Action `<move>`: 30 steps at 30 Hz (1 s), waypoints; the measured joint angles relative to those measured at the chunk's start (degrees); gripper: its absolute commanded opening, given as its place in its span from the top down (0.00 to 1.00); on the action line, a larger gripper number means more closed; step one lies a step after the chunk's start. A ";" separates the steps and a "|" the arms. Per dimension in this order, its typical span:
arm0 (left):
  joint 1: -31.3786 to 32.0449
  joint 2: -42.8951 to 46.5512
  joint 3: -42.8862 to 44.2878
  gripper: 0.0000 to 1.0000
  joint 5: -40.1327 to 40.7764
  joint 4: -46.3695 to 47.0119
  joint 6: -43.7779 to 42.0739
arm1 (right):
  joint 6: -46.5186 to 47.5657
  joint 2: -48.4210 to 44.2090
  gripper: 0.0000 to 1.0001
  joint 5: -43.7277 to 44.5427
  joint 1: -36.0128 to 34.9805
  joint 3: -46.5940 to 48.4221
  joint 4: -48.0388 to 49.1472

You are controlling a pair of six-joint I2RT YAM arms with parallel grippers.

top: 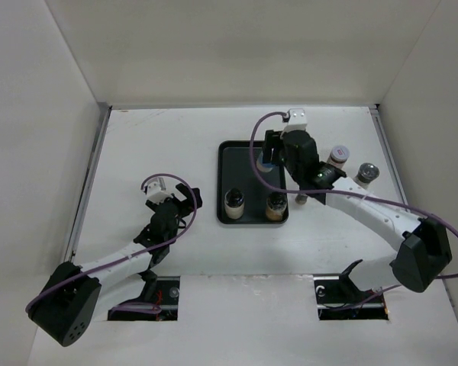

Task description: Organize the condiment bottles

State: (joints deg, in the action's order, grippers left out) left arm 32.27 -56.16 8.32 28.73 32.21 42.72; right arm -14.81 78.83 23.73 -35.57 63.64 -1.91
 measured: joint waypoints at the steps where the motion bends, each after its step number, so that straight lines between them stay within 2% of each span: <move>1: 0.00 0.00 0.00 0.05 0.00 0.00 0.04 | 0.00 0.00 0.45 -0.11 -1.22 -0.52 -0.90; 13: -0.02 0.50 -0.11 0.05 -0.02 0.24 0.17 | -0.15 -0.61 0.44 0.11 -11.21 -2.23 -8.17; 30: 0.00 0.11 -0.11 0.05 -0.09 0.26 0.20 | -1.07 0.68 0.43 0.46 -16.37 -5.97 -11.39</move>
State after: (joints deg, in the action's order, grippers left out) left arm 32.27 -56.05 8.21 28.64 32.47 42.92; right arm -15.88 79.50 24.18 -51.94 57.67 -13.30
